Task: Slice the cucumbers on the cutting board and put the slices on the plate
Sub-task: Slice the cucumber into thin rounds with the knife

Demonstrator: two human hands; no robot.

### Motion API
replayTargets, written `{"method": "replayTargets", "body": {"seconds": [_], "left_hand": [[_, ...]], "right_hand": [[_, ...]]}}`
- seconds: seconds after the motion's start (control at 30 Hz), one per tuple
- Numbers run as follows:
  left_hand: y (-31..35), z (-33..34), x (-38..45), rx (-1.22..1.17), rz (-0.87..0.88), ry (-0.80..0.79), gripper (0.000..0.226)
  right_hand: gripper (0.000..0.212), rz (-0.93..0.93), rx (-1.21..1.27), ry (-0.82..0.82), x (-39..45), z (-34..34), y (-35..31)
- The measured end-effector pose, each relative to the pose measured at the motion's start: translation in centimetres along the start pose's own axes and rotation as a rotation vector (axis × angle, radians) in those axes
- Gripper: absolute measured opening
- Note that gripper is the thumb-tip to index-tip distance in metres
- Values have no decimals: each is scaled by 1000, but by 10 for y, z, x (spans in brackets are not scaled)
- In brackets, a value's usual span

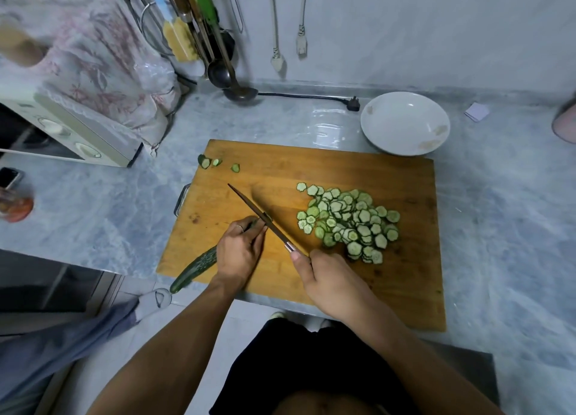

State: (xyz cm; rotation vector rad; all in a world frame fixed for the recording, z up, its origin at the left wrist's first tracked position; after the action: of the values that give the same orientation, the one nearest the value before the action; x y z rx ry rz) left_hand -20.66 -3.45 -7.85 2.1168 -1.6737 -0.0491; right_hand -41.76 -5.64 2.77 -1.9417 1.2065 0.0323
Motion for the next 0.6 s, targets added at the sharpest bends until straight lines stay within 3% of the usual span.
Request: {"method": "replayTargets", "body": {"seconds": [0.2,0.4,0.6], "left_hand": [[-4,4,0,0,-20,-26,46],[2,2,1,13,13,43,18],[-2,5,0,0,6,-11,24]], "right_hand": [[50,18,-3,-32,1,2,-2],[51,69,26,-58,8,8,-8],[49,62,-1,-11,23,23,-11]]}}
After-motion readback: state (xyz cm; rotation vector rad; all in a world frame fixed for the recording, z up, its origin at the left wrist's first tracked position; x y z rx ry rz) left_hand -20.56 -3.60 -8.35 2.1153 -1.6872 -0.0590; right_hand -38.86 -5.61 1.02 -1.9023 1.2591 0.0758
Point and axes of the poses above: each hand's wrist, its own x-axis towards the middle knuckle, its own z-axis out of the palm, y = z × x, the point moved 2 cm from there along x, towards the middle knuckle, and after that the axes turned 1 degree about z, right-handed, at the moved point
